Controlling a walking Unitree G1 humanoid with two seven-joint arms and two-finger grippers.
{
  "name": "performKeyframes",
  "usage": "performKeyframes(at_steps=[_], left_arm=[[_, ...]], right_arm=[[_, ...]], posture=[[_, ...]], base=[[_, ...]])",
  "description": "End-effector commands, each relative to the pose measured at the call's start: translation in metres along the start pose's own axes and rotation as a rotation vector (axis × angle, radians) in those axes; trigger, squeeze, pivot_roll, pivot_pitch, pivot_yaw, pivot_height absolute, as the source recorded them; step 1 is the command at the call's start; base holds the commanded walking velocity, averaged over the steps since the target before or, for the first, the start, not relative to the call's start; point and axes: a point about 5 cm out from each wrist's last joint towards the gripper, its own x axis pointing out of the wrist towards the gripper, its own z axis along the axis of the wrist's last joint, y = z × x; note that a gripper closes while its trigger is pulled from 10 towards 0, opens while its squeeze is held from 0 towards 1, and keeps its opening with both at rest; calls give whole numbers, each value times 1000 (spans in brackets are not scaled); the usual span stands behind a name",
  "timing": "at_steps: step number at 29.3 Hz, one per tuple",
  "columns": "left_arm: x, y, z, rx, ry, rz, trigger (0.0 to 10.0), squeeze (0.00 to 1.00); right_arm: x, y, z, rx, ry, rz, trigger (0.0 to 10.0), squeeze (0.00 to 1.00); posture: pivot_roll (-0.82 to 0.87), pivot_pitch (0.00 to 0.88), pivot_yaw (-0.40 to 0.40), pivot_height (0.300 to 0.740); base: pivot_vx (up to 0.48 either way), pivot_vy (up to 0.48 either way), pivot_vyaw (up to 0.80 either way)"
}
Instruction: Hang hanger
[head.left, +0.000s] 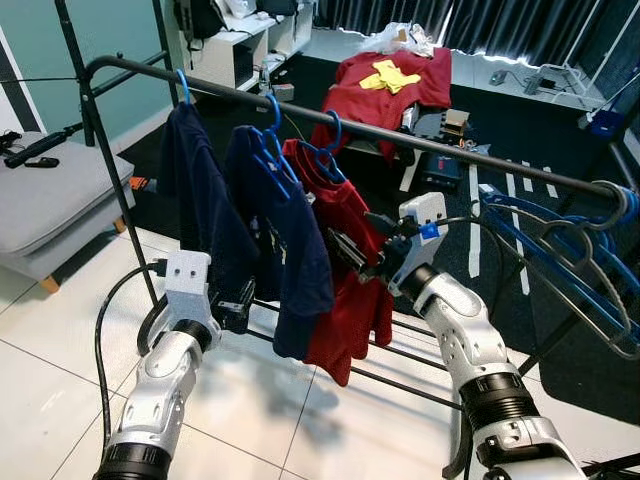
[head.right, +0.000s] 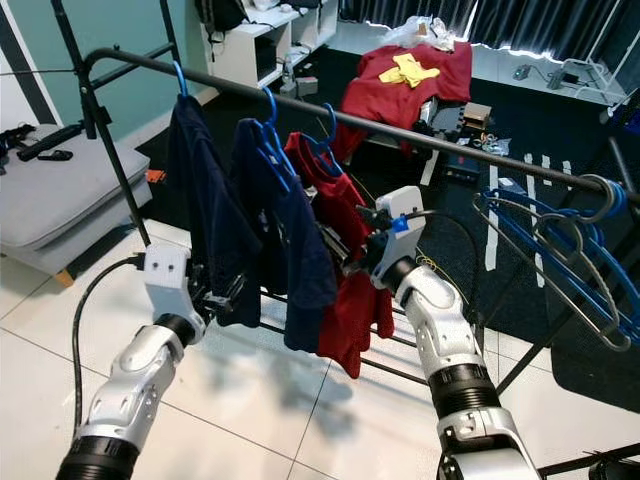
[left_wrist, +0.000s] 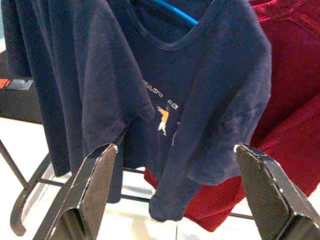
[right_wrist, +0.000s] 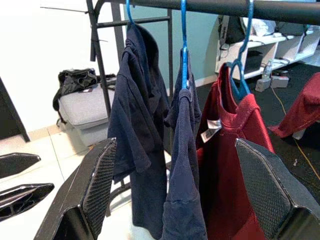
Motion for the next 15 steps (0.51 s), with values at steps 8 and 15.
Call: performKeyframes(at_steps=[8,15], left_arm=[[-2,-3,-4,6,17,-3,10000,0],[-3,-9,-4,38,14,-29,10000,0]], right_arm=[[6,-5,10,-13,-34,-10,10000,1000],[4,-15,17,-24,-50,-29,10000,1000]], posture=[[68,39,-57,740],[75,57,-54,740]], base=[[0,0,0],[0,0,0]])
